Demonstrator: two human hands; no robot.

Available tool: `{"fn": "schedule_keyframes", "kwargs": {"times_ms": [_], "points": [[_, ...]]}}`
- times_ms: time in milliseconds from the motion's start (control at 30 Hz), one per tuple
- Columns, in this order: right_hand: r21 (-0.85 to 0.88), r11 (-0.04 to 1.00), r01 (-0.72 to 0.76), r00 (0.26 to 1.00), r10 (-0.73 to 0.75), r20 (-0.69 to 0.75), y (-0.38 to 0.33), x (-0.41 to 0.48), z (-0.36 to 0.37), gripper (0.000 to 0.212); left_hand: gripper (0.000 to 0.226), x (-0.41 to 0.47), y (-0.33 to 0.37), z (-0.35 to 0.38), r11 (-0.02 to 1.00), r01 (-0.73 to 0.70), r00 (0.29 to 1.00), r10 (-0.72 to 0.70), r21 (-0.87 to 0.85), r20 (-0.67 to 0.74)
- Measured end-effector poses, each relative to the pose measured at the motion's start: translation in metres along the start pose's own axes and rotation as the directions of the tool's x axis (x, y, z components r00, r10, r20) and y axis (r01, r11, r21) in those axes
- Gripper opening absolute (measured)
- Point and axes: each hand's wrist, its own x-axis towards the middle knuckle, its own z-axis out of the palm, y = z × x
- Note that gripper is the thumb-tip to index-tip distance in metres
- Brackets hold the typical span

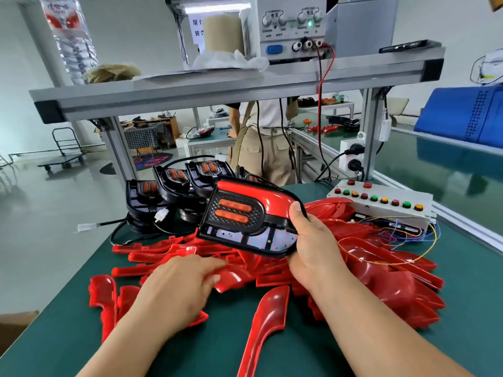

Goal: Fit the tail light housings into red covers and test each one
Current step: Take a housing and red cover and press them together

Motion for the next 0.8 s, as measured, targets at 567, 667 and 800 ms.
{"fn": "schedule_keyframes", "kwargs": {"times_ms": [567,667,800], "points": [[0.058,0.995,-0.081,0.995,0.084,-0.049,-0.001,0.002,-0.002,0.039,0.039,-0.087,0.037,0.012,0.869,0.118,0.992,-0.08,-0.48,0.1],[0.042,0.996,-0.084,0.995,0.086,-0.049,-0.001,0.002,-0.002,0.039,0.054,-0.07,0.018,-0.009,0.951,-0.245,0.963,0.261,-0.188,0.064],[0.012,0.996,-0.091,0.996,0.091,-0.003,-0.002,0.004,-0.005,0.036,0.039,-0.055,-0.006,-0.043,0.893,-0.391,0.916,0.354,-0.222,-0.187]]}}
